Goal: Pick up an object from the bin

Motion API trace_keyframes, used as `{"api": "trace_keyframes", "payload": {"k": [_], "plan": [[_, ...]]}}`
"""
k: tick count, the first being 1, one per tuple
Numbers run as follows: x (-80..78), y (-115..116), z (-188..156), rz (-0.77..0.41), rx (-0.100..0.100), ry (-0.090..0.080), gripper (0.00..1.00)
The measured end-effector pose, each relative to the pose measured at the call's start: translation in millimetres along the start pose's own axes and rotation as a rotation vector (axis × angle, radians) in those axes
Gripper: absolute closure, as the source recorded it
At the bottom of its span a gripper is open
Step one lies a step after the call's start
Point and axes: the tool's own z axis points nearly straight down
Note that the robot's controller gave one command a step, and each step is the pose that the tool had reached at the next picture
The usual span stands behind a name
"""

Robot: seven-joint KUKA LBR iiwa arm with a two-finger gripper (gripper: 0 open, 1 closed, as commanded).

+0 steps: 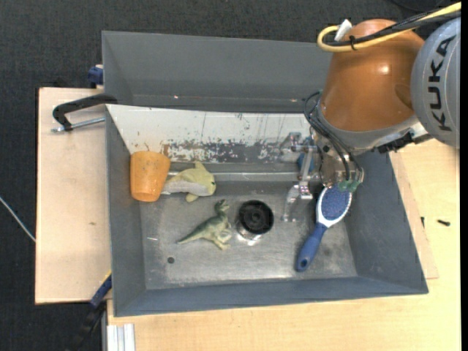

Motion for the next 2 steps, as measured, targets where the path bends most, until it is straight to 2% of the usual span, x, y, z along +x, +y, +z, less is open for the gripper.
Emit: {"api": "trace_keyframes", "payload": {"k": [1, 2], "plan": [[1.4, 64.7, 117.3, 0.001, -0.001, 0.009, 0.00], [33.5, 115.5, 176.6, 0.016, -0.002, -0.003, 0.00]]}}
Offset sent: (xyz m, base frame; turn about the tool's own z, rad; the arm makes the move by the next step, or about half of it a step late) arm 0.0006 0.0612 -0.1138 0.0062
